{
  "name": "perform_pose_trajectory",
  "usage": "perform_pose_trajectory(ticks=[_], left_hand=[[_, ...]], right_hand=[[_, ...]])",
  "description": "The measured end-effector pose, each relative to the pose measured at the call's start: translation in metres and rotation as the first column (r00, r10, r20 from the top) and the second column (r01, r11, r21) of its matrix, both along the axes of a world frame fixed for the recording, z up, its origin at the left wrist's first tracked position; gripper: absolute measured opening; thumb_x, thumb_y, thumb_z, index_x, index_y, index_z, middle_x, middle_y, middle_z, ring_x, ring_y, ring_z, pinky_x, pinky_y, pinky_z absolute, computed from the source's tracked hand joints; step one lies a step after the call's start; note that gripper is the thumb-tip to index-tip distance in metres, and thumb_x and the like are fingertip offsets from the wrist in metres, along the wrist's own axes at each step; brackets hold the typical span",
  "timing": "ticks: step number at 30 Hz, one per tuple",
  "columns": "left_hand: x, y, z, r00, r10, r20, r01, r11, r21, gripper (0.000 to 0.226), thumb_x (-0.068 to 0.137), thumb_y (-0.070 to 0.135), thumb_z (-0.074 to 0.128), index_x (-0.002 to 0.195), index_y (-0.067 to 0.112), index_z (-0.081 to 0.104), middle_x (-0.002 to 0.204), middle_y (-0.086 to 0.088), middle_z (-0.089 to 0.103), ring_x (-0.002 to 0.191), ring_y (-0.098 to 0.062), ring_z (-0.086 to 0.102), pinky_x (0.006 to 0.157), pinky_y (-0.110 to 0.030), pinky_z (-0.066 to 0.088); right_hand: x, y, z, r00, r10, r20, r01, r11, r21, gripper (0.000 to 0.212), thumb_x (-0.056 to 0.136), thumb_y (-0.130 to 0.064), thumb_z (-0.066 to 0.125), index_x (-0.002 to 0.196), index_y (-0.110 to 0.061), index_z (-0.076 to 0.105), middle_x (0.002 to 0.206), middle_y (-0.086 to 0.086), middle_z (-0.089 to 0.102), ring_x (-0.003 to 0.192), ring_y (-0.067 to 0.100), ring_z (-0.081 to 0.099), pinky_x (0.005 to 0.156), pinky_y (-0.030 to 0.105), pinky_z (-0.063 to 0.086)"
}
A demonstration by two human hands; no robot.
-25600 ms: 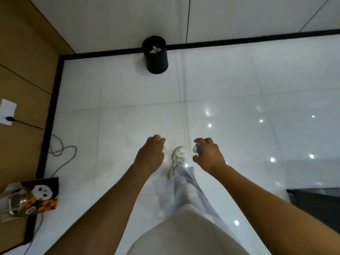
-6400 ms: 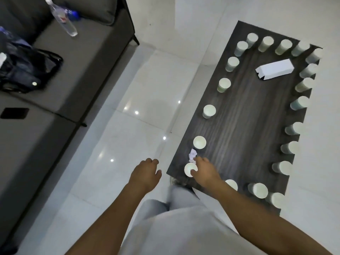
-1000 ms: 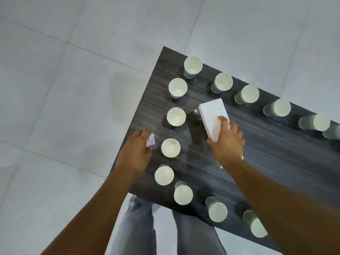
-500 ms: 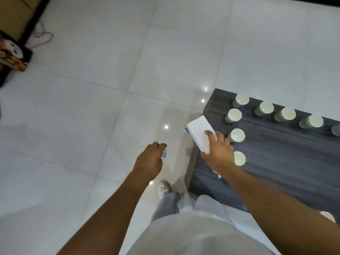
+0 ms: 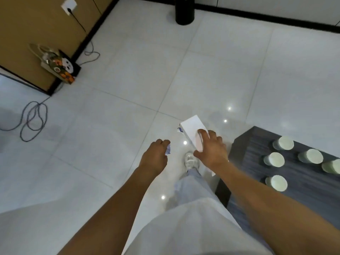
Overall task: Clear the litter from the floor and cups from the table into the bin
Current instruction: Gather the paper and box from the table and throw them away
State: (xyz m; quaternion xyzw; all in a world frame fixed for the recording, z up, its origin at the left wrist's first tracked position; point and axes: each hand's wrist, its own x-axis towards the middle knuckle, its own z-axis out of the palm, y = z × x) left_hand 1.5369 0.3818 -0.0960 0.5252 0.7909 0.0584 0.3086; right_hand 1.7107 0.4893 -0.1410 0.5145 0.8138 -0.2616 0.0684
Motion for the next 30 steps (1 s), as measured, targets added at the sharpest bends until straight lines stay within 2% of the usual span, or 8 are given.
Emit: perform_pose_trajectory(ticks=[5, 9, 14, 18, 24, 30], left_hand=[[-0.032, 0.11, -0.001, 0.999, -0.046, 0.006, 0.046, 0.998, 0.03, 0.031, 0.081, -0.003, 0.048, 0.104, 0.016, 0.055, 0.101, 0.001, 0.055, 0.093, -0.017, 0.051, 0.075, -0.034, 0.05], [-0.071, 0.207, 0.007, 0.998, -0.053, -0.013, 0.053, 0.998, 0.025, 0.033, 0.082, -0.004, 0.047, 0.108, 0.015, 0.055, 0.103, 0.002, 0.053, 0.094, -0.015, 0.05, 0.077, -0.033, 0.051], [-0.12, 0.315, 0.013, 0.994, -0.089, -0.066, 0.091, 0.995, 0.035, 0.029, 0.081, -0.006, 0.046, 0.099, 0.015, 0.053, 0.1, 0.0, 0.053, 0.091, -0.017, 0.05, 0.073, -0.031, 0.049], [-0.161, 0.398, 0.006, 0.991, -0.104, -0.09, 0.107, 0.994, 0.024, 0.029, 0.082, -0.006, 0.046, 0.1, 0.016, 0.052, 0.101, -0.001, 0.053, 0.093, -0.018, 0.05, 0.072, -0.03, 0.048], [-0.246, 0.553, -0.007, 0.986, -0.138, -0.093, 0.143, 0.988, 0.056, 0.038, 0.082, -0.005, 0.044, 0.112, 0.018, 0.053, 0.108, 0.0, 0.052, 0.1, -0.018, 0.049, 0.073, -0.026, 0.043], [-0.321, 0.707, 0.007, 0.978, -0.182, -0.098, 0.188, 0.981, 0.054, 0.036, 0.083, -0.003, 0.045, 0.111, 0.017, 0.053, 0.108, -0.001, 0.051, 0.101, -0.019, 0.048, 0.075, -0.028, 0.045]], right_hand=[[-0.04, 0.107, 0.004, 1.0, 0.03, 0.007, -0.03, 0.999, 0.015, 0.076, 0.079, -0.042, 0.066, 0.141, -0.028, 0.026, 0.139, 0.006, 0.037, 0.11, 0.03, 0.045, 0.089, 0.04, 0.044], [-0.075, 0.206, 0.019, 0.999, 0.042, 0.01, -0.043, 0.997, 0.065, 0.077, 0.078, -0.043, 0.068, 0.14, -0.029, 0.026, 0.137, 0.006, 0.038, 0.109, 0.028, 0.046, 0.087, 0.039, 0.044], [-0.111, 0.316, 0.032, 1.0, 0.019, 0.024, -0.021, 0.997, 0.08, 0.076, 0.077, -0.044, 0.067, 0.139, -0.03, 0.027, 0.137, 0.005, 0.038, 0.109, 0.029, 0.046, 0.086, 0.039, 0.043], [-0.147, 0.395, 0.03, 0.999, 0.016, 0.031, -0.018, 0.998, 0.066, 0.075, 0.076, -0.044, 0.066, 0.139, -0.031, 0.027, 0.135, 0.004, 0.039, 0.108, 0.029, 0.046, 0.085, 0.038, 0.042], [-0.229, 0.548, 0.029, 0.999, -0.034, 0.026, 0.032, 0.997, 0.074, 0.078, 0.075, -0.045, 0.068, 0.14, -0.032, 0.027, 0.136, 0.004, 0.041, 0.11, 0.029, 0.047, 0.085, 0.037, 0.042], [-0.289, 0.682, 0.047, 0.994, -0.106, 0.008, 0.105, 0.992, 0.07, 0.077, 0.073, -0.039, 0.067, 0.14, -0.031, 0.029, 0.136, 0.003, 0.041, 0.108, 0.03, 0.047, 0.083, 0.036, 0.043]])
